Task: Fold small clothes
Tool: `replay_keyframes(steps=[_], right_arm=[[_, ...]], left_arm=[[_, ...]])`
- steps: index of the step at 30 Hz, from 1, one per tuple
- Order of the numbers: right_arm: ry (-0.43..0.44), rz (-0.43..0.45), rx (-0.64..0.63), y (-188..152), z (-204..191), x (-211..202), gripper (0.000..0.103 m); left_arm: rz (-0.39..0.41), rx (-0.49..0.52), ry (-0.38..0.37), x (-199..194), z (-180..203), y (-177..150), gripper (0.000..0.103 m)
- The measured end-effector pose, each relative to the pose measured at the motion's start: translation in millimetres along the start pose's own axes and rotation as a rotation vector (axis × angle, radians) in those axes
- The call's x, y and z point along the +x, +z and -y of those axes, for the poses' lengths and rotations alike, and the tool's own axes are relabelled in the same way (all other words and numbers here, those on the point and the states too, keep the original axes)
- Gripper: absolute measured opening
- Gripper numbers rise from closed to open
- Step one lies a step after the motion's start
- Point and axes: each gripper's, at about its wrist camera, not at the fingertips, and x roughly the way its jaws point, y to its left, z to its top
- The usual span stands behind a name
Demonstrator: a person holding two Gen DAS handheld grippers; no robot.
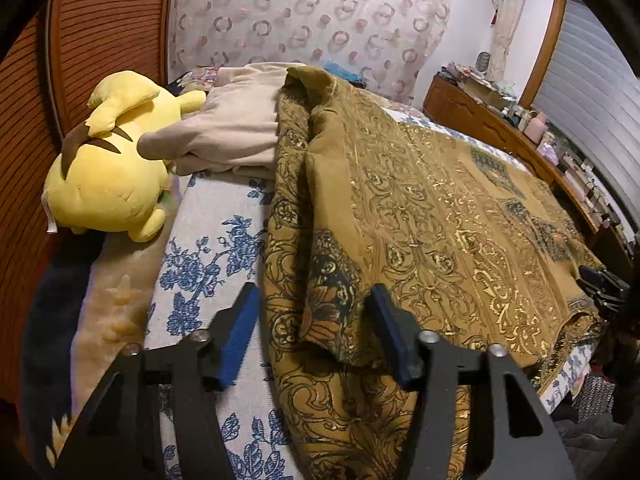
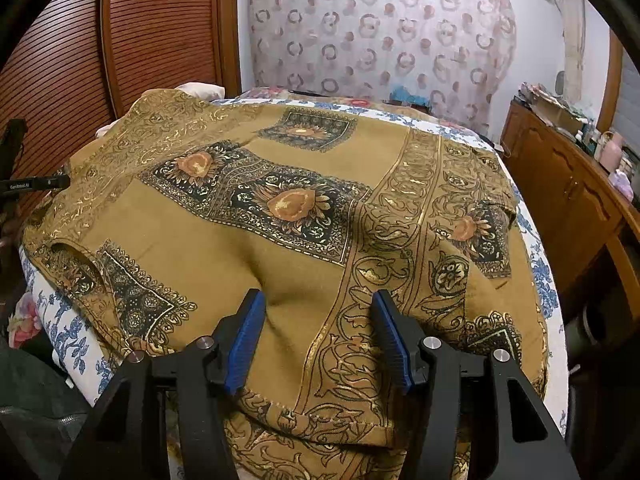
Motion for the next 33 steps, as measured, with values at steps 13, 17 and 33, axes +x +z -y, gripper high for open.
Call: replay_keyframes(steps=[13, 17, 33], right_arm=[[0.029, -0.026, 0.009, 5, 7, -9, 0.058], [0.023, -0.004, 0.026, 5, 11, -19, 0.058], [-0.015, 0.066, 0.07, 6, 30, -57, 0.058]], left_arm=[[0.072, 0.145, -0.115, -25, 58, 30, 0.005], [0.103, 0.239, -0.16, -33, 99, 53, 0.005], [0.161, 0.521, -0.387, -40, 265, 122, 0.005]])
